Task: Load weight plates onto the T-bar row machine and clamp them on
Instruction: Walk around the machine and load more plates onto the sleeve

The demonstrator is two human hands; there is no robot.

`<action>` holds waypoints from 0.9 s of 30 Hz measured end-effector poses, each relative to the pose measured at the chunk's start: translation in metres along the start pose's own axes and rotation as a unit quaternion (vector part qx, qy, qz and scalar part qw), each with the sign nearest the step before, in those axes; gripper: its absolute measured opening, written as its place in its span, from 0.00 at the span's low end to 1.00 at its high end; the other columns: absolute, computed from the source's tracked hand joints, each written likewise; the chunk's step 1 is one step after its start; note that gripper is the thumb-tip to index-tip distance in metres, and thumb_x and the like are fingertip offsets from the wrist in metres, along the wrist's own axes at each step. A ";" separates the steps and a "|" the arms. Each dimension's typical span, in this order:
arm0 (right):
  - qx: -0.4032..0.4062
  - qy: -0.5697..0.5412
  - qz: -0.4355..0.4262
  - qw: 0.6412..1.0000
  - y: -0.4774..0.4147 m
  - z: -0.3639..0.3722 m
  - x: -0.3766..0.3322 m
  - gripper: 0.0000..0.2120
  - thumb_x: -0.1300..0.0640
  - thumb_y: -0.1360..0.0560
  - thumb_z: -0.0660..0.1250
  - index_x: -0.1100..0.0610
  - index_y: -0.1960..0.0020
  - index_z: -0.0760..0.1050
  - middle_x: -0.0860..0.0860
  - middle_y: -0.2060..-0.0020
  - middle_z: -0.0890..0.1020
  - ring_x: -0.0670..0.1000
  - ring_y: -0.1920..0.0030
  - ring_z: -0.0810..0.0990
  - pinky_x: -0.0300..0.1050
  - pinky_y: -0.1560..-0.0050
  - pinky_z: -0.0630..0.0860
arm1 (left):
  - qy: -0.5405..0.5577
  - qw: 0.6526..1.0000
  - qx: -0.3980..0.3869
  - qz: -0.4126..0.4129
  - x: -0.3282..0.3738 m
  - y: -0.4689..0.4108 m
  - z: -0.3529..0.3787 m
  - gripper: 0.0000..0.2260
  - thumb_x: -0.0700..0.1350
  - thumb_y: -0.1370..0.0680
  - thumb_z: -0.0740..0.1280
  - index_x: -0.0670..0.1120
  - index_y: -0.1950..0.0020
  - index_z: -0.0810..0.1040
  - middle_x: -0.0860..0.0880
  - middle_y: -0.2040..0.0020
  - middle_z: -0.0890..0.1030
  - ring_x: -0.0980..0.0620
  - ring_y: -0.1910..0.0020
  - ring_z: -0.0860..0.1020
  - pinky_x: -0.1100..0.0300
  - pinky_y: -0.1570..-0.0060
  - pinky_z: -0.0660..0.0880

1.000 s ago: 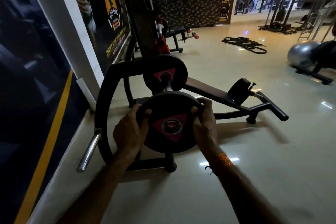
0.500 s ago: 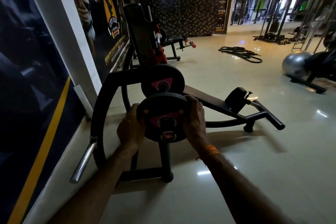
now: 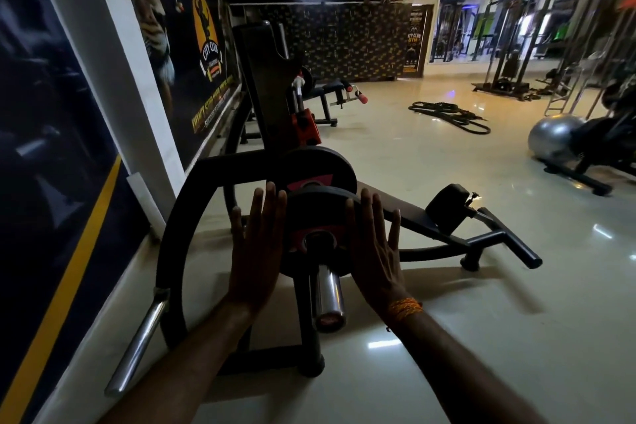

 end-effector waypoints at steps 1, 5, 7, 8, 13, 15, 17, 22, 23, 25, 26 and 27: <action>0.000 0.003 0.003 1.000 -0.007 0.005 0.003 0.46 0.71 0.28 0.68 0.59 0.17 0.47 0.63 0.18 0.50 0.64 0.19 0.49 0.73 0.23 0.48 | -0.010 1.000 0.005 -0.004 -0.003 -0.006 0.009 0.23 0.37 0.15 0.43 0.41 0.19 0.47 0.39 0.18 0.47 0.40 0.19 0.48 0.35 0.24 0.53; -0.012 -0.014 0.021 1.000 -0.039 0.030 0.011 0.45 0.67 0.25 0.70 0.58 0.17 0.47 0.61 0.18 0.47 0.62 0.18 0.47 0.70 0.22 0.47 | -0.021 1.000 -0.013 -0.007 -0.011 -0.035 0.035 0.26 0.36 0.16 0.46 0.42 0.18 0.44 0.40 0.18 0.45 0.40 0.19 0.47 0.37 0.26 0.59; -0.022 -0.031 0.024 0.999 -0.053 0.043 0.014 0.42 0.59 0.22 0.70 0.58 0.17 0.48 0.60 0.18 0.46 0.62 0.18 0.45 0.71 0.22 0.50 | -0.027 1.000 -0.011 -0.005 -0.016 -0.047 0.050 0.26 0.35 0.17 0.43 0.43 0.18 0.43 0.41 0.18 0.44 0.40 0.19 0.47 0.39 0.25 0.59; -0.031 -0.039 0.028 0.998 -0.060 0.050 0.016 0.43 0.56 0.22 0.70 0.57 0.17 0.47 0.60 0.18 0.45 0.62 0.18 0.45 0.71 0.22 0.51 | -0.026 1.000 -0.010 -0.009 -0.019 -0.054 0.057 0.27 0.34 0.18 0.43 0.43 0.18 0.42 0.41 0.18 0.43 0.40 0.19 0.46 0.39 0.25 0.58; -0.061 -0.029 0.053 0.996 -0.090 0.082 0.027 0.47 0.50 0.23 0.73 0.54 0.17 0.43 0.56 0.17 0.43 0.60 0.18 0.42 0.72 0.24 0.57 | -0.025 0.999 -0.032 -0.017 -0.033 -0.082 0.091 0.29 0.36 0.20 0.44 0.43 0.18 0.41 0.41 0.18 0.40 0.41 0.19 0.44 0.38 0.23 0.52; -0.061 -0.019 0.056 0.996 -0.094 0.087 0.029 0.48 0.50 0.23 0.73 0.54 0.17 0.43 0.55 0.17 0.42 0.60 0.18 0.43 0.71 0.24 0.58 | -0.021 0.999 -0.022 -0.017 -0.036 -0.087 0.100 0.28 0.37 0.18 0.43 0.43 0.18 0.41 0.41 0.18 0.41 0.41 0.19 0.44 0.38 0.23 0.52; -0.061 -0.017 0.056 0.996 -0.095 0.092 0.031 0.49 0.50 0.23 0.73 0.53 0.17 0.42 0.55 0.17 0.42 0.60 0.18 0.43 0.70 0.24 0.59 | 0.012 0.999 -0.026 -0.025 -0.039 -0.089 0.108 0.29 0.38 0.17 0.51 0.43 0.18 0.42 0.43 0.18 0.42 0.43 0.19 0.44 0.38 0.22 0.48; -0.059 -0.050 0.049 0.996 -0.094 0.094 0.032 0.47 0.49 0.22 0.72 0.53 0.17 0.44 0.55 0.17 0.42 0.59 0.18 0.42 0.70 0.24 0.58 | 0.068 0.996 -0.043 -0.047 -0.033 -0.088 0.109 0.30 0.38 0.18 0.51 0.45 0.18 0.42 0.44 0.17 0.42 0.44 0.18 0.45 0.39 0.24 0.55; -0.061 -0.060 0.045 0.995 -0.094 0.093 0.033 0.46 0.49 0.22 0.72 0.53 0.17 0.44 0.54 0.17 0.42 0.59 0.18 0.42 0.70 0.24 0.58 | 0.084 0.993 -0.060 -0.051 -0.032 -0.087 0.109 0.30 0.41 0.18 0.51 0.46 0.18 0.41 0.45 0.17 0.41 0.44 0.18 0.45 0.38 0.24 0.56; -0.061 -0.084 0.032 0.994 -0.093 0.090 0.036 0.45 0.50 0.22 0.72 0.52 0.17 0.45 0.53 0.17 0.43 0.58 0.17 0.43 0.69 0.23 0.58 | 0.143 0.982 -0.091 -0.077 -0.031 -0.091 0.107 0.33 0.50 0.17 0.56 0.50 0.18 0.41 0.49 0.17 0.42 0.47 0.18 0.44 0.37 0.24 0.56; -0.057 -0.100 0.025 0.993 -0.094 0.087 0.039 0.44 0.51 0.22 0.71 0.51 0.17 0.46 0.53 0.17 0.45 0.57 0.17 0.45 0.68 0.23 0.58 | 0.178 0.976 -0.086 -0.092 -0.029 -0.096 0.104 0.33 0.56 0.18 0.57 0.52 0.18 0.44 0.51 0.17 0.44 0.48 0.18 0.45 0.36 0.25 0.56; -0.053 -0.120 0.018 0.991 -0.094 0.083 0.042 0.43 0.52 0.22 0.71 0.50 0.17 0.48 0.53 0.17 0.48 0.57 0.17 0.48 0.66 0.23 0.59 | 0.204 0.971 -0.074 -0.097 -0.026 -0.103 0.101 0.32 0.61 0.19 0.55 0.55 0.18 0.47 0.53 0.17 0.47 0.49 0.18 0.46 0.36 0.25 0.56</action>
Point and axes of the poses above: each hand's wrist, its own y-axis away from the middle knuckle, its own z-axis out of the palm, x = y × z, the point moved 3 cm from there along -y, towards the middle knuckle
